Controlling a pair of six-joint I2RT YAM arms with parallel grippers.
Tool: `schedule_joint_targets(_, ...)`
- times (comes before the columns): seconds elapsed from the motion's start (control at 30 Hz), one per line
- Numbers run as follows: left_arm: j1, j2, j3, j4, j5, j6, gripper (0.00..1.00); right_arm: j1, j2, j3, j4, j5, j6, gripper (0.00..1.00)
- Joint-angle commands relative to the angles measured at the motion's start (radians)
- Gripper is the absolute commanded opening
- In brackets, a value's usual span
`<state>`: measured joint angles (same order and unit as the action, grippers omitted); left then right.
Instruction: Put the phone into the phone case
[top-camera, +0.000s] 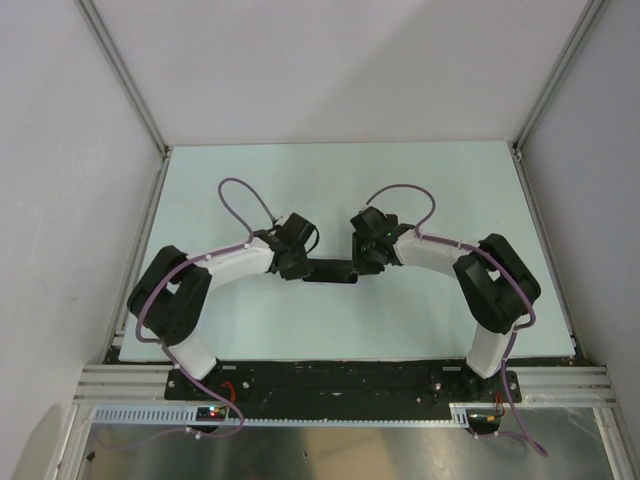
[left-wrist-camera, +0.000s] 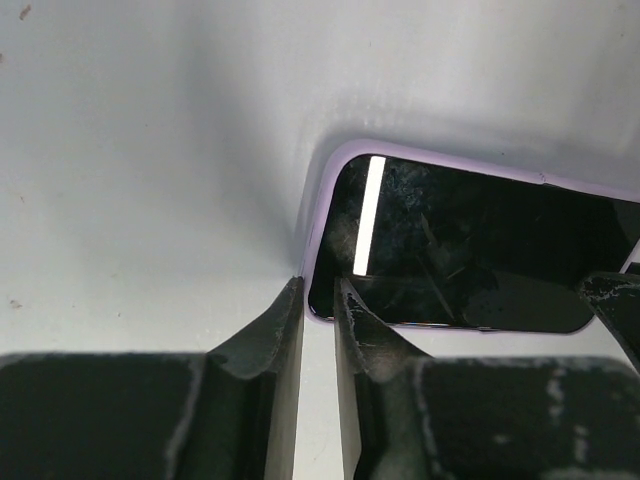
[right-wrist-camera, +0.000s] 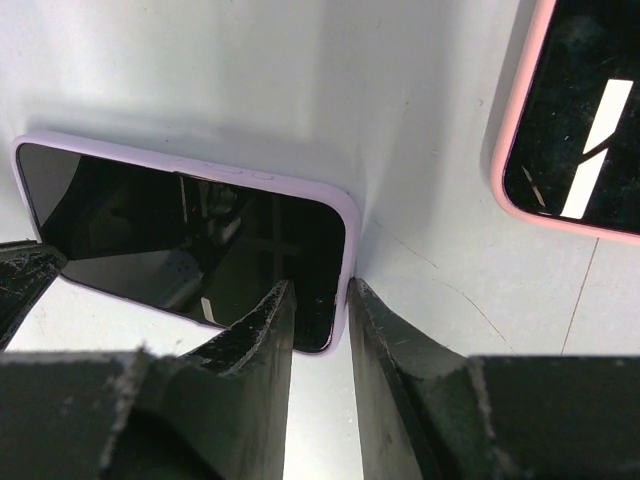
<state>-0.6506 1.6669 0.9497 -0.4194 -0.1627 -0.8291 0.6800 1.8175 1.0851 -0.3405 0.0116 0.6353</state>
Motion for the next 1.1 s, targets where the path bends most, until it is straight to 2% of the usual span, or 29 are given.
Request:
schedule_joint_targets(0.0, 0.0, 0.097, -0.012, -0.151, -0.04, 0.05, 0.22, 0.024, 0.146, -0.043, -0.017, 0.109, -0.008, 0.32)
schedule_joint_targets(0.43, 0.056, 0.176, 0.12, -0.167, -0.011, 0.106, 0.26, 0.103, 0.202, 0.037, -0.039, 0.104, -0.026, 0.4)
schedule_joint_targets(0.6, 0.052, 0.171, 0.11, -0.162, 0.002, 0.113, 0.26, 0.125, 0.224, 0.04, -0.069, 0.115, -0.031, 0.43)
schedule_joint_targets(0.9, 0.028, -0.008, -0.038, -0.121, 0.027, 0.09, 0.26, 0.076, 0.034, -0.092, -0.003, 0.043, -0.055, 0.43)
schedule_joint_targets(1.07, 0.044, -0.051, -0.02, -0.104, 0.031, 0.113, 0.27, 0.082, -0.063, -0.098, 0.055, 0.047, -0.112, 0.44)
